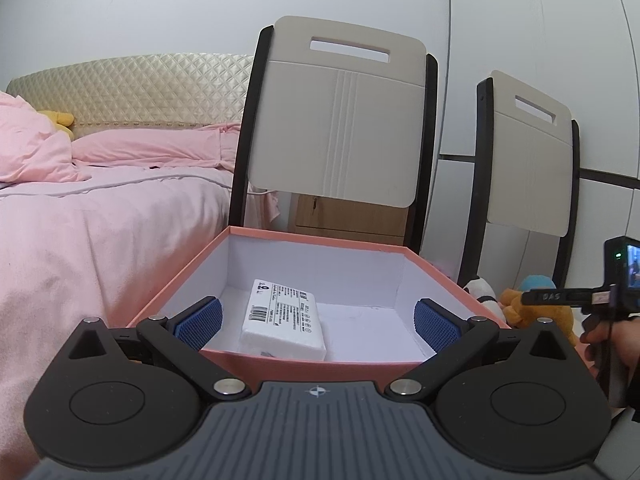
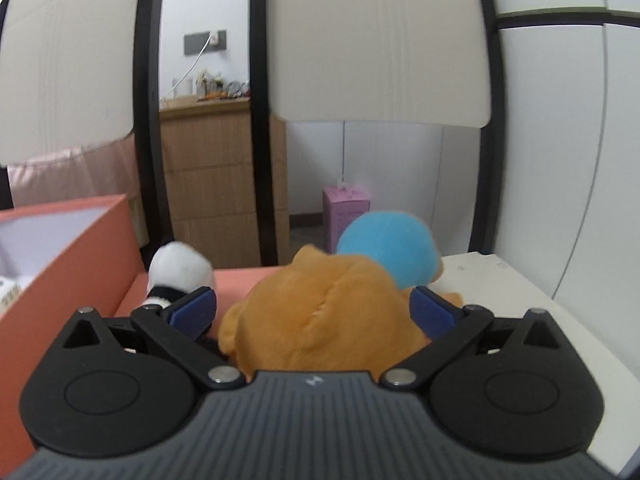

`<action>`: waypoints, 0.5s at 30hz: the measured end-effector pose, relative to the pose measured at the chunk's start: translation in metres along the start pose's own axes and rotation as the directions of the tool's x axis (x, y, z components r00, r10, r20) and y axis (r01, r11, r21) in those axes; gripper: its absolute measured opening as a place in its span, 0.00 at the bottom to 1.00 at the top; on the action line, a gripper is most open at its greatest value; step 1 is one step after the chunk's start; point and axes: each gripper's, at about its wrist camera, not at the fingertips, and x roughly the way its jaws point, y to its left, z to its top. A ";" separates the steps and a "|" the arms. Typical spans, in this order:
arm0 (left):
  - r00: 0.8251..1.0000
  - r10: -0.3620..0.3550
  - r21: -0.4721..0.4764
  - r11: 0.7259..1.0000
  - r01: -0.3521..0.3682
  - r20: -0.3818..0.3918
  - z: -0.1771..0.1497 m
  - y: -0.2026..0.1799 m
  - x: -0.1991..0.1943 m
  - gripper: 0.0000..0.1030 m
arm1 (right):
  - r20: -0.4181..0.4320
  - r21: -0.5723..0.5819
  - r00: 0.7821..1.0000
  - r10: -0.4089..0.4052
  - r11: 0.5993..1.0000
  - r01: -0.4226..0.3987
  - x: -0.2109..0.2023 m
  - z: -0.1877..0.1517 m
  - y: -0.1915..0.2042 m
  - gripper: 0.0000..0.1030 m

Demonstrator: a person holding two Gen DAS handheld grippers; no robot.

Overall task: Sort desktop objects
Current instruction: 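Move the right gripper to the orange plush and close on it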

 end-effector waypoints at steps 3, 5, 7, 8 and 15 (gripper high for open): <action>1.000 -0.005 -0.009 1.000 0.005 -0.001 0.000 0.001 0.000 1.00 | -0.004 -0.022 1.000 -0.024 0.999 0.024 0.004 -0.003 0.005 1.00; 1.000 -0.009 -0.016 1.000 0.009 -0.002 0.000 0.002 0.000 1.00 | -0.012 -0.013 0.999 -0.030 0.999 0.030 0.008 -0.004 0.005 1.00; 1.000 -0.012 -0.020 1.000 0.011 -0.003 0.000 0.003 0.000 1.00 | -0.016 -0.004 0.999 -0.036 0.999 0.036 0.011 -0.003 0.006 1.00; 1.000 -0.012 -0.021 1.000 0.012 -0.003 0.000 0.003 0.000 1.00 | -0.016 0.000 0.999 -0.040 0.999 0.040 0.012 -0.003 0.006 1.00; 1.000 -0.014 -0.025 1.000 0.014 -0.005 -0.001 0.003 0.000 1.00 | -0.039 0.028 0.998 -0.053 0.998 0.054 0.013 0.000 0.005 0.74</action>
